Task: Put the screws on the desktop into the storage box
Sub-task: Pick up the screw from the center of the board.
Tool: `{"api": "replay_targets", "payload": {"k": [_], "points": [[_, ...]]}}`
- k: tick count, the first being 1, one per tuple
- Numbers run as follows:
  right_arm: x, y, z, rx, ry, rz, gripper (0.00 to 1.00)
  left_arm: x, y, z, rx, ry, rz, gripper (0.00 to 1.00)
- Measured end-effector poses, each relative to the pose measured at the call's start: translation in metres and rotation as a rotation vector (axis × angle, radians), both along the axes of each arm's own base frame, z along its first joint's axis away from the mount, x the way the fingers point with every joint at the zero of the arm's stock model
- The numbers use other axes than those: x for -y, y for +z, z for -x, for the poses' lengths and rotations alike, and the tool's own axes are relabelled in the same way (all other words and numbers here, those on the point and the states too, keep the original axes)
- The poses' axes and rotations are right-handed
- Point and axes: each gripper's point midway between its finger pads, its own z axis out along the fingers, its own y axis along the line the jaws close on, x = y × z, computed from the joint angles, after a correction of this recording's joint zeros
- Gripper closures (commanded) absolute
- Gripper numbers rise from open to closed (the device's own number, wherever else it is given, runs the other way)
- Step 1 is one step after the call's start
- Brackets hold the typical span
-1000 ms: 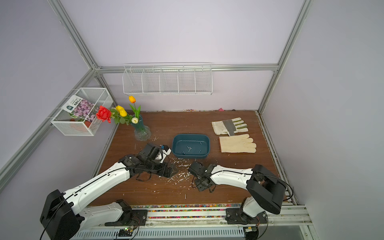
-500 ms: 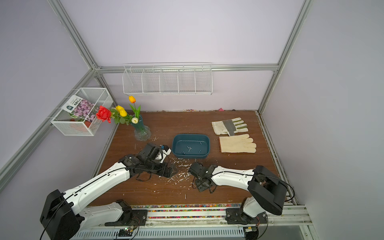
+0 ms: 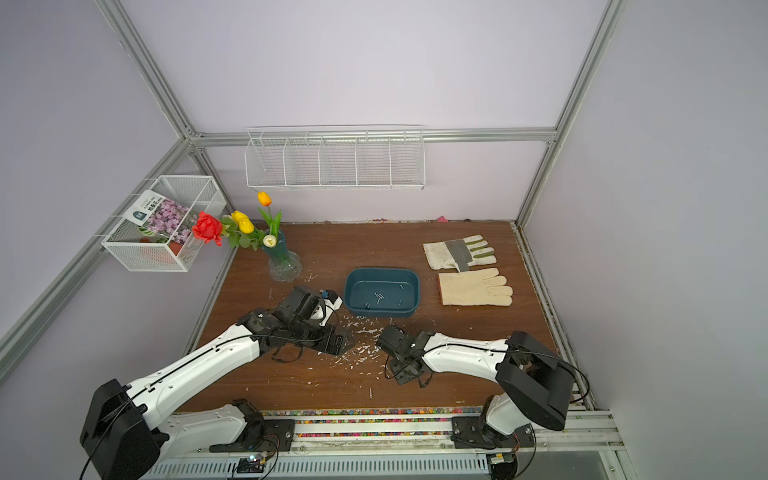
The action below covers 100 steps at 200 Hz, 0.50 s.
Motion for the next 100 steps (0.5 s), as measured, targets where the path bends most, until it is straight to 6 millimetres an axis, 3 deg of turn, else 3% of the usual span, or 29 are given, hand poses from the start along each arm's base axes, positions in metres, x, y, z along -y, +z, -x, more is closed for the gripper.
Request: {"api": "replay_targets", "payload": {"k": [100], "points": [[0.0025,-0.0001,0.0030,-0.005,0.002,0.010,0.74,0.0000,0.0000,0.0000,0.000,0.000,0.000,0.02]]}}
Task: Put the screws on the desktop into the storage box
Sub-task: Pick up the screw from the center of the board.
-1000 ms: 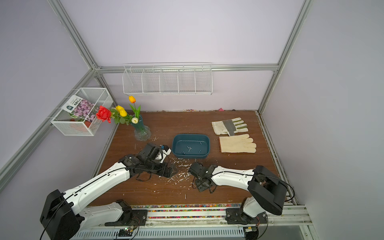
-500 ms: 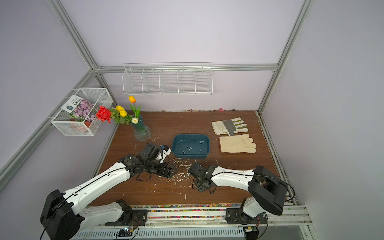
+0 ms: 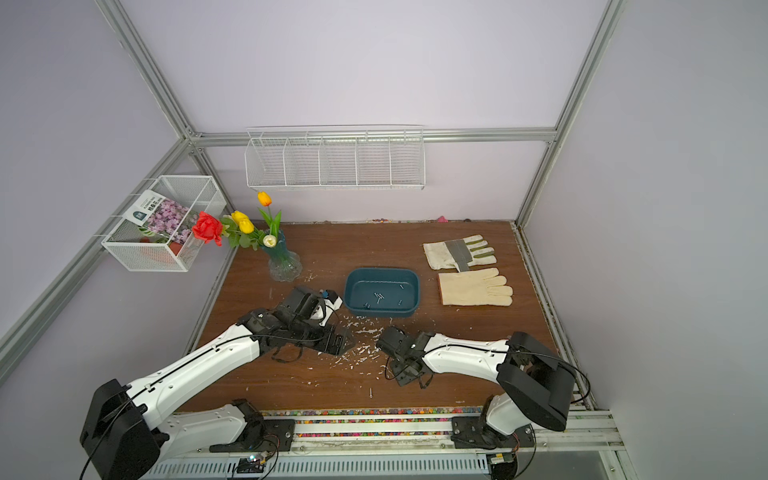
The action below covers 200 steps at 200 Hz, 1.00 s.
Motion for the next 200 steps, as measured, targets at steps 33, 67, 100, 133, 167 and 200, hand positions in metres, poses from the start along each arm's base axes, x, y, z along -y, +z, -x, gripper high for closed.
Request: {"api": "replay_targets", "payload": {"k": [33,67,100,133,167,200], "points": [[0.000,0.000,0.000,0.001,0.000,0.002,0.79,0.000,0.000,0.000,0.001,0.000,0.000,0.02],[0.001,0.000,0.000,0.002,-0.003,0.005,0.81,0.000,0.000,0.000,0.000,0.000,0.000,0.02],[0.001,0.000,0.001,0.001,0.001,0.008,0.83,0.000,0.000,0.000,0.000,0.000,0.000,0.02],[0.003,0.002,0.002,-0.007,0.004,0.023,0.84,0.000,0.000,0.000,0.002,-0.003,-0.001,0.02],[-0.001,0.012,-0.004,0.011,0.015,0.026,0.84,0.000,0.000,0.000,0.002,-0.003,-0.001,0.02],[-0.007,0.021,-0.012,0.037,0.029,0.033,0.84,0.000,0.000,0.000,0.004,-0.006,-0.001,0.02]]}}
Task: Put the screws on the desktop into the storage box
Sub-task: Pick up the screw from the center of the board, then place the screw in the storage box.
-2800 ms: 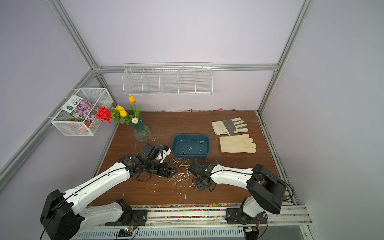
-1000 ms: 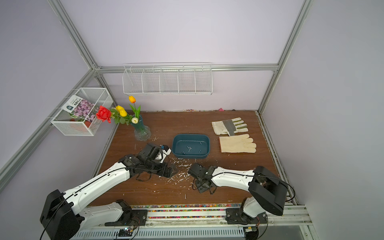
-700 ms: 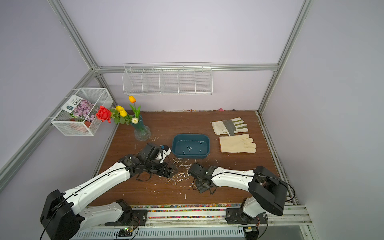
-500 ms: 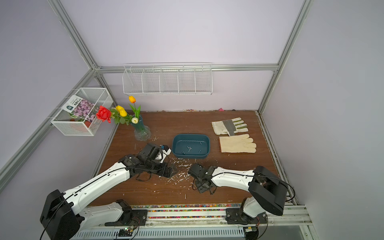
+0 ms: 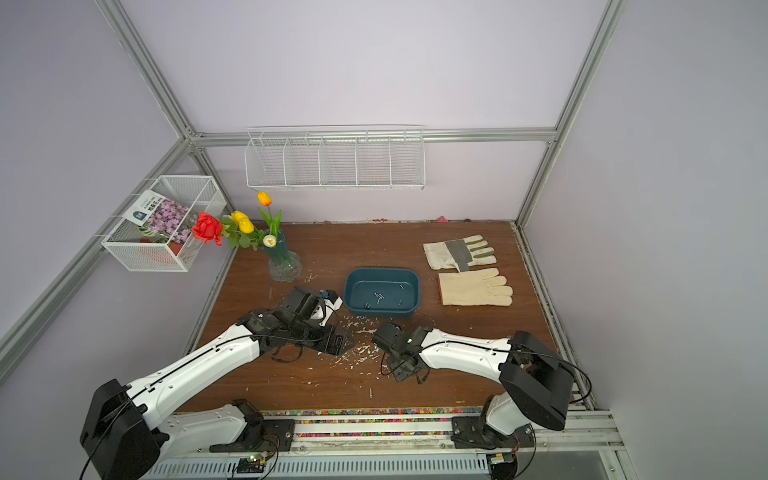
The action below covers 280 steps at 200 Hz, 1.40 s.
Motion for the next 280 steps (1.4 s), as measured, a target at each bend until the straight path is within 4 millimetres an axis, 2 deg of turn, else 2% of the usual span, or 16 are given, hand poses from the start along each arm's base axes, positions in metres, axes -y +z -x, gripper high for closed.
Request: {"api": "replay_targets", "payload": {"k": [26,54,114,131,153,188,215,260,271,280], "points": [[-0.003,0.007,-0.009,0.016,0.014,0.012,0.84,0.000,0.000,0.000,0.000,0.000,0.000,0.02],[-0.007,0.022,-0.027,0.042,0.014,0.008,0.84,0.000,0.001,0.000,0.001,0.000,0.001,0.02],[-0.017,0.074,-0.091,0.136,-0.017,-0.067,0.84,0.000,0.002,0.000,0.007,0.000,0.006,0.02],[-0.022,0.084,-0.111,0.153,-0.025,-0.081,0.84,0.000,0.002,0.000,0.007,0.000,0.006,0.02],[-0.027,0.086,-0.133,0.158,-0.032,-0.082,0.84,0.000,0.002,0.000,0.007,0.000,0.005,0.02],[-0.031,0.067,-0.153,0.122,-0.036,-0.059,0.78,0.000,0.001,0.000,0.003,0.001,0.000,0.00],[-0.027,0.056,-0.160,0.103,-0.042,-0.044,0.66,0.000,-0.001,0.000,0.000,0.002,-0.004,0.01],[-0.025,0.056,-0.162,0.107,-0.033,-0.043,0.50,0.000,-0.001,-0.001,-0.001,0.002,-0.005,0.01],[-0.024,0.058,-0.160,0.110,-0.035,-0.047,0.40,0.000,-0.002,-0.001,-0.002,0.002,-0.006,0.01],[-0.022,0.061,-0.158,0.115,-0.030,-0.050,0.25,0.000,-0.002,-0.001,-0.003,0.002,-0.007,0.00]]}}
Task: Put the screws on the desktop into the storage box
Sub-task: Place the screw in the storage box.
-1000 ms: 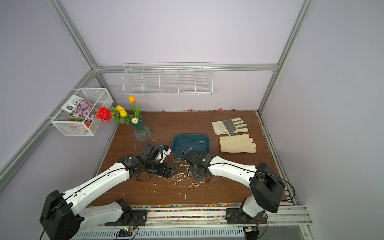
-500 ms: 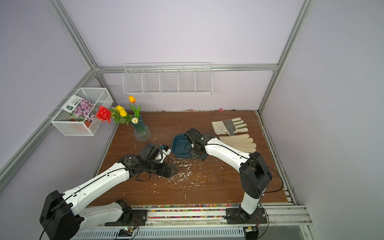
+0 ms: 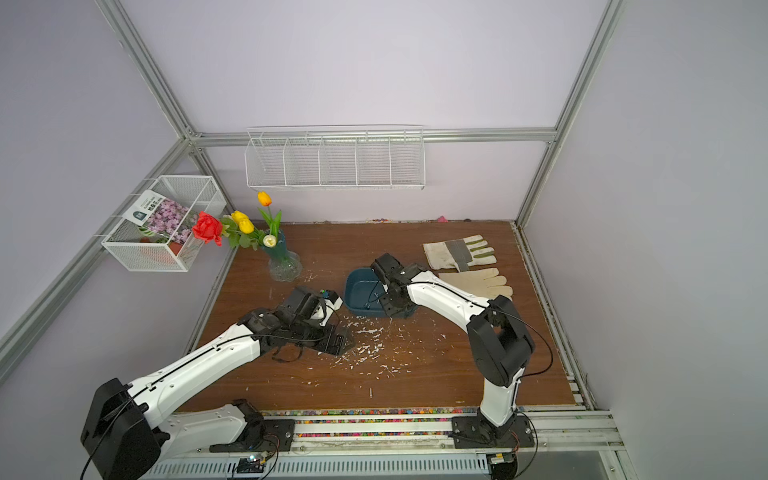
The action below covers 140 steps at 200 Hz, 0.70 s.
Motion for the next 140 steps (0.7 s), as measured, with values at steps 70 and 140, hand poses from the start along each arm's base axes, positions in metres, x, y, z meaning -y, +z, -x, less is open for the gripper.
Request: {"api": "replay_targets", "payload": {"k": [70,140], "points": [[0.016,0.020,0.043,0.001,0.000,-0.127,0.01,0.000,0.000,0.000,0.000,0.000,-0.001,0.00],[0.034,0.035,0.082,0.031,-0.012,-0.258,0.07,-0.010,-0.024,0.003,-0.094,0.060,-0.091,0.13]]}}
